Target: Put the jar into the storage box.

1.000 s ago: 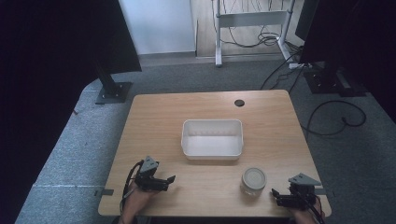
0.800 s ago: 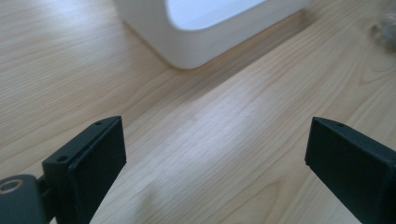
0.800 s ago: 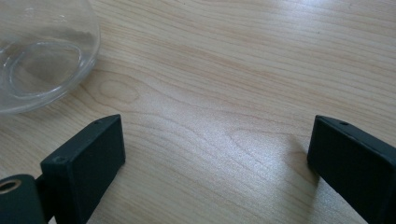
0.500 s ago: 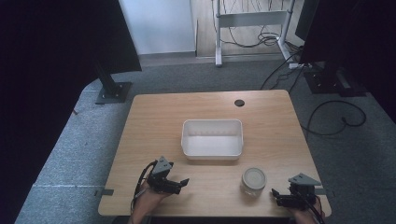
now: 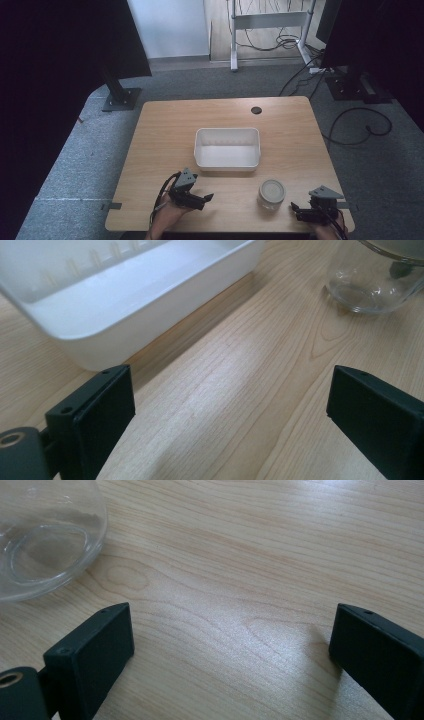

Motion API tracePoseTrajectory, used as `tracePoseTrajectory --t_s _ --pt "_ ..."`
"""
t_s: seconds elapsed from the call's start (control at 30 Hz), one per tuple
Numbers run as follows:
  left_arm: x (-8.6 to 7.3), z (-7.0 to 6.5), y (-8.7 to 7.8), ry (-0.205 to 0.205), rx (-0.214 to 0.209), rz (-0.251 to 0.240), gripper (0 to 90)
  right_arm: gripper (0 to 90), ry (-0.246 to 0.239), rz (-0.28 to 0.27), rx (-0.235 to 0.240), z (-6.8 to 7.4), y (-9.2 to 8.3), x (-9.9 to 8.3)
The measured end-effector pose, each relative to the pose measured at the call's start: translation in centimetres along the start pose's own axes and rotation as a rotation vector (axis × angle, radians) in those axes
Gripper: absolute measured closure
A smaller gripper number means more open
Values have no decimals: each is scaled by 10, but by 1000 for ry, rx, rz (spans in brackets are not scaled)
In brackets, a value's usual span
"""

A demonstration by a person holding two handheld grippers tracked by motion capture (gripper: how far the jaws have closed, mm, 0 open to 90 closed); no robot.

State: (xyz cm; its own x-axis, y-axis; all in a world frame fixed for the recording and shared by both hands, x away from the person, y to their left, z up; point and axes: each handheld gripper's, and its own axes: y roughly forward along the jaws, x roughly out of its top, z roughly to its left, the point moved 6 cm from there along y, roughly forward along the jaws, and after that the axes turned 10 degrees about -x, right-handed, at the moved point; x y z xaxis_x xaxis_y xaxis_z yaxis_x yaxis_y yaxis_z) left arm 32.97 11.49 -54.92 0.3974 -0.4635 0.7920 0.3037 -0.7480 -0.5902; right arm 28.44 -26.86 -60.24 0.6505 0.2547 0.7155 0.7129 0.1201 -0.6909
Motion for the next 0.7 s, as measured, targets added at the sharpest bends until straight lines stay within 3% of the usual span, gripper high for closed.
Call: tracePoseTrajectory --t_s 0.7 --pt "18 -17 23 46 -56 0 48 38 0 0 0 0 0 0"
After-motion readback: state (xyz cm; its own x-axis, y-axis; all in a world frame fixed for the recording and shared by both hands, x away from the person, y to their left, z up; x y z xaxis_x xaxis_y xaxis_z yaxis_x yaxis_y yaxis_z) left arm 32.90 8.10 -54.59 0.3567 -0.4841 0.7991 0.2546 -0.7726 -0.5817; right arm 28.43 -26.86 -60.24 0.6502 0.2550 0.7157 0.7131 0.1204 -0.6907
